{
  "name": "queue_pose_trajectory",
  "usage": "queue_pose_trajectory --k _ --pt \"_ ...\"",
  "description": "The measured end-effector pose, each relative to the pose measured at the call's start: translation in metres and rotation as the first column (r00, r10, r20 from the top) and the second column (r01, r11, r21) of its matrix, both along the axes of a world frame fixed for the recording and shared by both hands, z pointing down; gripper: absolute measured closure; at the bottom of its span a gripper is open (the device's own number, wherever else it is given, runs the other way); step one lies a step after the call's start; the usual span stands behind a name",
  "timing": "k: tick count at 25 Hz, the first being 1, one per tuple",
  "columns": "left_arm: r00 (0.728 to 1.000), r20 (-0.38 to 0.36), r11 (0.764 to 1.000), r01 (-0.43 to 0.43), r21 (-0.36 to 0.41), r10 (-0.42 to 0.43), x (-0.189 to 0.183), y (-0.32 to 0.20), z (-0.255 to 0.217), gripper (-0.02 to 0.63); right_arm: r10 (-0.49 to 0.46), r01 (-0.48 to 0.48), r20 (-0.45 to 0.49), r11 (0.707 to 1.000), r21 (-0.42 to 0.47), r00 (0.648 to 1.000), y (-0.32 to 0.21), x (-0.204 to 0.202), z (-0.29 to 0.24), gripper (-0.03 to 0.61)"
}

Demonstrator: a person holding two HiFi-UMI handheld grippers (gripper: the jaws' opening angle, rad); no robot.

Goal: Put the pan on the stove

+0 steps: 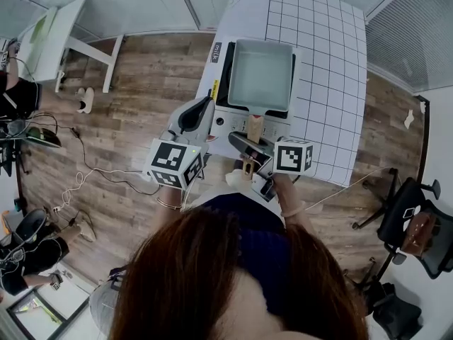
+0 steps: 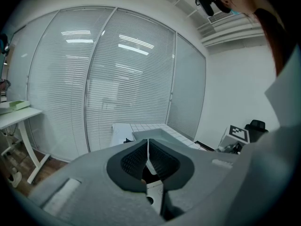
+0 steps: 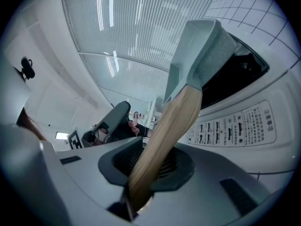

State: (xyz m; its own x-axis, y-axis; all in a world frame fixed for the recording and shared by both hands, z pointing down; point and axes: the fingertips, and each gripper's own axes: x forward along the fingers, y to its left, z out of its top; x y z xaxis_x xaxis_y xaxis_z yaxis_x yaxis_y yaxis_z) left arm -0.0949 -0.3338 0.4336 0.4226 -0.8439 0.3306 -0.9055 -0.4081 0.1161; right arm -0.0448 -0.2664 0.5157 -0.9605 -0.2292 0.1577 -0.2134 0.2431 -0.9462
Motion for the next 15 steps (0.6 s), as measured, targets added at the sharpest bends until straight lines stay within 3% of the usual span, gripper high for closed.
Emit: queue_pose_trajectory --k 15 --pt "1.000 0.010 1.000 -0.003 -0.011 0.004 0.0016 -0.0053 0.0020 0.594 -0.010 0.010 0.021 1.000 -0.014 1.000 -0.0025 -0.0030 0.0031 0.499"
